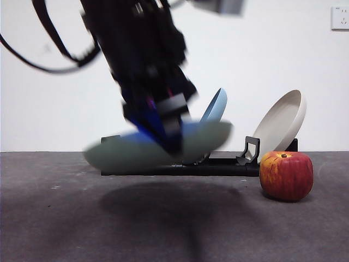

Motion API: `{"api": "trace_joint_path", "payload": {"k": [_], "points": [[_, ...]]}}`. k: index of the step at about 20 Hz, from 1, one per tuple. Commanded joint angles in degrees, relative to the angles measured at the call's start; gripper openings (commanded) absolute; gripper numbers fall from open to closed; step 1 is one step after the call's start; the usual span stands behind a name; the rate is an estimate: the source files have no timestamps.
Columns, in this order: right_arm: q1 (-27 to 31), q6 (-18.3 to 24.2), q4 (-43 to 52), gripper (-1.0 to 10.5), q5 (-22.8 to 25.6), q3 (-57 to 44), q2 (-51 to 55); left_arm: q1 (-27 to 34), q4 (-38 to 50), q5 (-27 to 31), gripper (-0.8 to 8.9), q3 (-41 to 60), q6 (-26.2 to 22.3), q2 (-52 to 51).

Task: Take the green plate from the plate rack,put the plate on the table,take the apple from the table,put the apple in the plate

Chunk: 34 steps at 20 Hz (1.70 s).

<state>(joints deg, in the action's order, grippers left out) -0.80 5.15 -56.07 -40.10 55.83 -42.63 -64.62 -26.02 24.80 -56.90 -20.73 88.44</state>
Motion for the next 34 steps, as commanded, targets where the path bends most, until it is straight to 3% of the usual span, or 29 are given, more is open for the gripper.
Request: {"api": "trace_joint_path", "payload": {"k": [1,8,9,11,12,17,21,26,31,34], "points": [[-0.2,-0.4,0.3,6.9,-0.1,-0.1,-0.1,-1.5,2.4,0.5,-0.06,1.0,-2.1,4.3],[-0.2,-0.4,0.3,6.9,-0.1,-0.1,-0.1,-2.8,3.6,0.3,0.09,1.0,0.2,12.7],[-0.2,-0.4,0.3,6.9,-0.1,-0.1,-0.1,-2.6,2.7,-1.3,0.64,1.0,1.6,12.7],[-0.2,-0.4,0.3,6.9,-0.1,-0.1,-0.1,-2.5,2.0,-2.8,2.61,1.0,3.0,12.7],[-0.2,-0.4,0.3,6.9,-0.1,-0.1,-0.1,-2.5,2.0,-2.5,2.91,0.9,3.2,12.6],[-0.2,-0.6,0.2,6.9,0.0,-0.1,-0.1,-2.6,1.6,-2.4,2.92,0.8,3.4,10.3],[-0.2,-0.6,0.4,6.9,0.3,-0.1,-1.4,-2.4,-0.9,-2.4,2.92,-1.9,7.6,1.7],[-1.2,-0.6,3.2,6.9,7.8,-0.1,-6.9,-1.3,-1.1,-2.6,2.92,-5.6,13.7,-13.7],[-6.2,-2.4,9.8,6.9,15.8,-0.1,-16.9,1.4,-2.7,-2.7,2.83,-6.3,14.8,-25.8],[-11.7,-3.2,14.6,6.9,23.4,-0.1,-24.1,2.2,-6.9,-2.6,2.83,-6.3,14.8,-28.7]]}}
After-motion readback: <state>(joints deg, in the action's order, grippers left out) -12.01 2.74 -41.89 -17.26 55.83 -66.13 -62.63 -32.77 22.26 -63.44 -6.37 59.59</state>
